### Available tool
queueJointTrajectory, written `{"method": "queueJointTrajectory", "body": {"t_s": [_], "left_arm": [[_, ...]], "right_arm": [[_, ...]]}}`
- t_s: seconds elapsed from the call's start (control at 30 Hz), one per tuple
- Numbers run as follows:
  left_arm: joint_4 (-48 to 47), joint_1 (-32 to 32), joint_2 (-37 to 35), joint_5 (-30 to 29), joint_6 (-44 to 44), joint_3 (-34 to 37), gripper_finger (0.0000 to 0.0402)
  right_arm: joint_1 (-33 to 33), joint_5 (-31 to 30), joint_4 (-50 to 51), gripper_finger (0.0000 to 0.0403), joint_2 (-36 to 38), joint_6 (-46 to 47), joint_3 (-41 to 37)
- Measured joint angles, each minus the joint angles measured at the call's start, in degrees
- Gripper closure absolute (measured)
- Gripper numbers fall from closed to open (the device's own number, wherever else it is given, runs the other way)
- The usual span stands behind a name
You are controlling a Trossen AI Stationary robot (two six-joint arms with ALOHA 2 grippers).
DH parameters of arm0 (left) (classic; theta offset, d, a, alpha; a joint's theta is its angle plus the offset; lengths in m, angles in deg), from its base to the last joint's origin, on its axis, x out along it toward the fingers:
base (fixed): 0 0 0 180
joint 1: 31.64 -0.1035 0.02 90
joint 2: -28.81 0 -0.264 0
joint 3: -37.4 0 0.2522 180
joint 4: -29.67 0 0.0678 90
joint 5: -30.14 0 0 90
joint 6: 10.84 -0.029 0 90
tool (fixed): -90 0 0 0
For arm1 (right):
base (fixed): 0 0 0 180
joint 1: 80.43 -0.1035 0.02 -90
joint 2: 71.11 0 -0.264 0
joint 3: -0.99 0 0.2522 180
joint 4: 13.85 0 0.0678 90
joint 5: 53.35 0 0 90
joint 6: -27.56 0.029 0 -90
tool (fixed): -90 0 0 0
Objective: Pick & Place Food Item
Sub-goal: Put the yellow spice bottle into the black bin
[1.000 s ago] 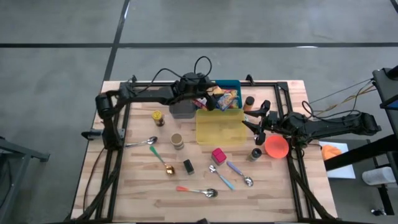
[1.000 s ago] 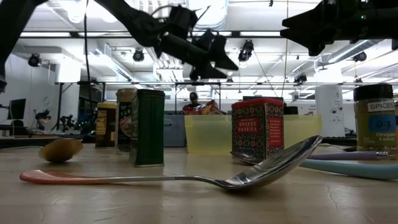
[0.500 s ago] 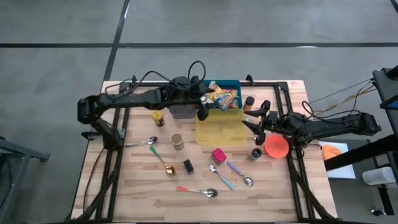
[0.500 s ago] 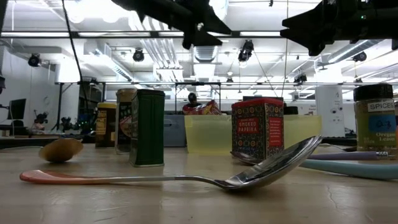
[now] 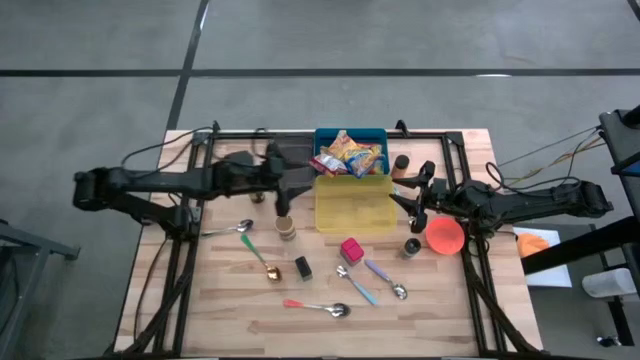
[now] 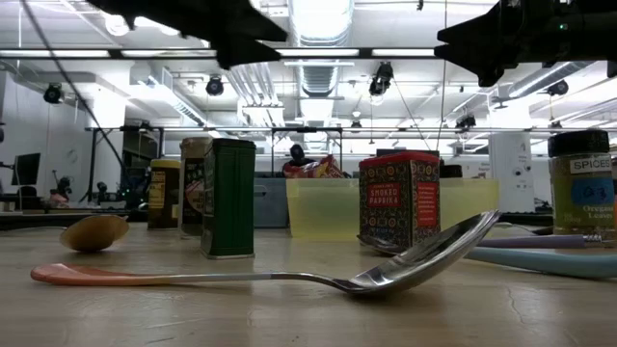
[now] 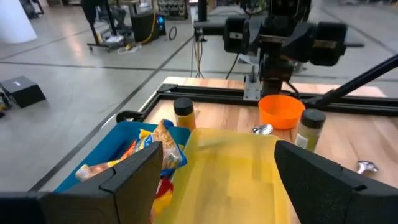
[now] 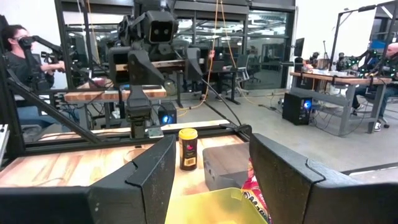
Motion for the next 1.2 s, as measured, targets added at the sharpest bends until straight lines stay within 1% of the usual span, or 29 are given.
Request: {"method": "queueJointTrajectory", "body": {"t_s": [0.2, 0.4, 0.5, 0.77, 0.87, 0.97, 1.2], "left_arm": [[0.3, 0.1, -13.1, 0.0, 3.0, 10.5, 0.0091], [0.6, 0.1, -26.7, 0.0, 3.2, 20.7, 0.0091], [0.5, 0.1, -33.3, 0.0, 4.7, 25.6, 0.0091], [0.4, 0.1, -49.4, 0.0, 9.0, 35.2, 0.0091], [0.1, 0.1, -53.6, 0.0, 9.0, 37.5, 0.0091], [-1.8, 0.1, -56.3, 0.0, 9.0, 38.0, 0.0091], [-5.3, 0.1, -57.2, 0.0, 9.6, 38.0, 0.0091]], "right_arm": [[0.0, 0.0, 0.0, 0.0199, 0.0, 0.0, 0.0], [0.0, 0.0, 0.0, 0.0199, 0.0, 0.0, 0.0], [0.0, 0.0, 0.0, 0.0199, 0.0, 0.0, 0.0], [0.0, 0.0, 0.0, 0.0199, 0.0, 0.0, 0.0], [0.0, 0.0, 0.0, 0.0199, 0.0, 0.0, 0.0], [0.0, 0.0, 0.0, 0.0199, 0.0, 0.0, 0.0], [0.0, 0.0, 0.0, 0.0199, 0.0, 0.0, 0.0]]}}
